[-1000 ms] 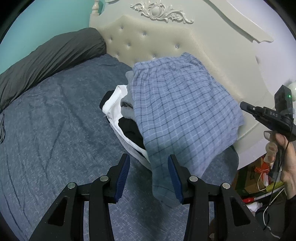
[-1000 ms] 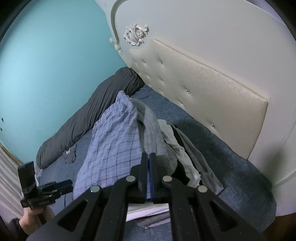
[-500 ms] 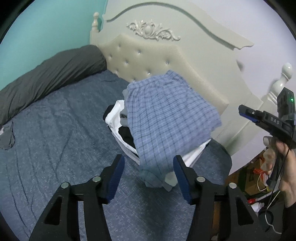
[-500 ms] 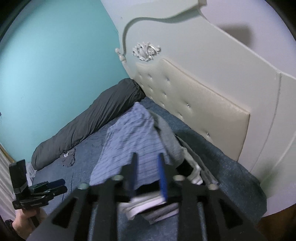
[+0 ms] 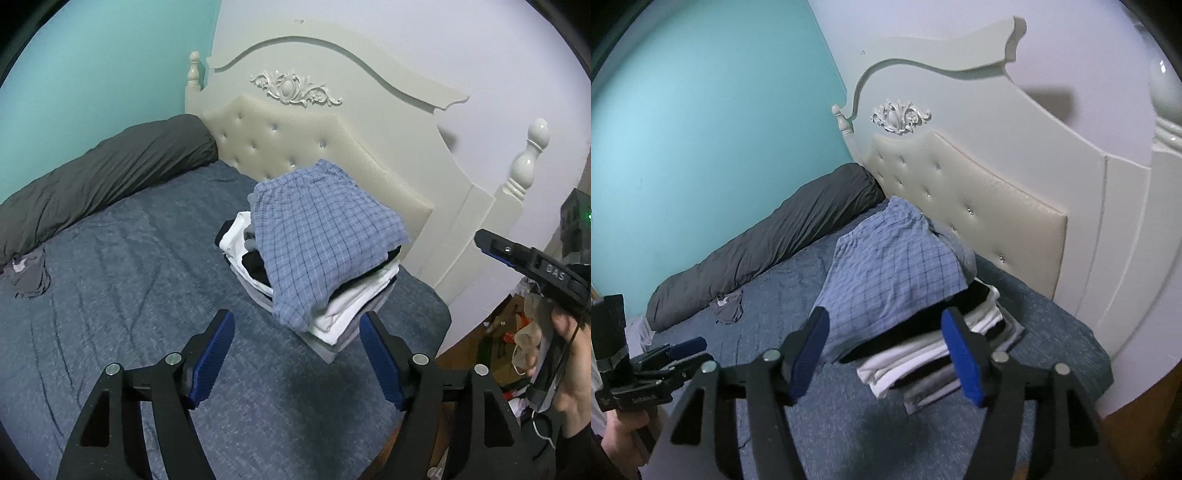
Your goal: Fold clothes
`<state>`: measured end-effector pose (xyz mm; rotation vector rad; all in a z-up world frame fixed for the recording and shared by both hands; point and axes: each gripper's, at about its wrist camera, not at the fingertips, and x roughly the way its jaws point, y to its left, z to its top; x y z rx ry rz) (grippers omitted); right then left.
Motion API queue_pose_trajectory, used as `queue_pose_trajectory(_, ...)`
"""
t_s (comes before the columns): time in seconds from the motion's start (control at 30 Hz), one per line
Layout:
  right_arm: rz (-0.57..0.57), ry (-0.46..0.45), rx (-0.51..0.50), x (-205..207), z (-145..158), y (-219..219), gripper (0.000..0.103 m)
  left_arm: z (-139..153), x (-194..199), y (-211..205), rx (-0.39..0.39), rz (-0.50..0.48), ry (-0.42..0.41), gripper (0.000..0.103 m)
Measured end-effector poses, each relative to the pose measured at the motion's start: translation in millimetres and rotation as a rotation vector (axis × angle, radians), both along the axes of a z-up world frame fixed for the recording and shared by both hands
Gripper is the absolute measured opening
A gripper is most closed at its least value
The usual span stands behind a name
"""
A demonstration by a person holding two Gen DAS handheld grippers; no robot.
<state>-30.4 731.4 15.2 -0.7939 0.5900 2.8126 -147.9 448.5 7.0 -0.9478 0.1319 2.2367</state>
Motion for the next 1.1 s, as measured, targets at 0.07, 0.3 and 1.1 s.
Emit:
queue_pose_trajectory(0.07, -0.005, 0.011, 0.006, 9.5, 3.6, -8.1, 0.075, 2.3, 7.3, -6.8, 0.000, 0.000, 0.010, 0.074)
queue_pose_trajectory(0.3, -0.018, 0.020, 0.075, 36.6, 13.1, -38.0, 0.085, 11.9, 32.0, -27.6, 0.001, 0.003, 0.053, 0.077)
queue_pose_trajectory(1.1, -0.080, 0.020, 0.148, 111.6, 7.6, -105.0, 0.102, 19.1, 95.9, -75.4, 0.011, 0.030, 0.128, 0.103)
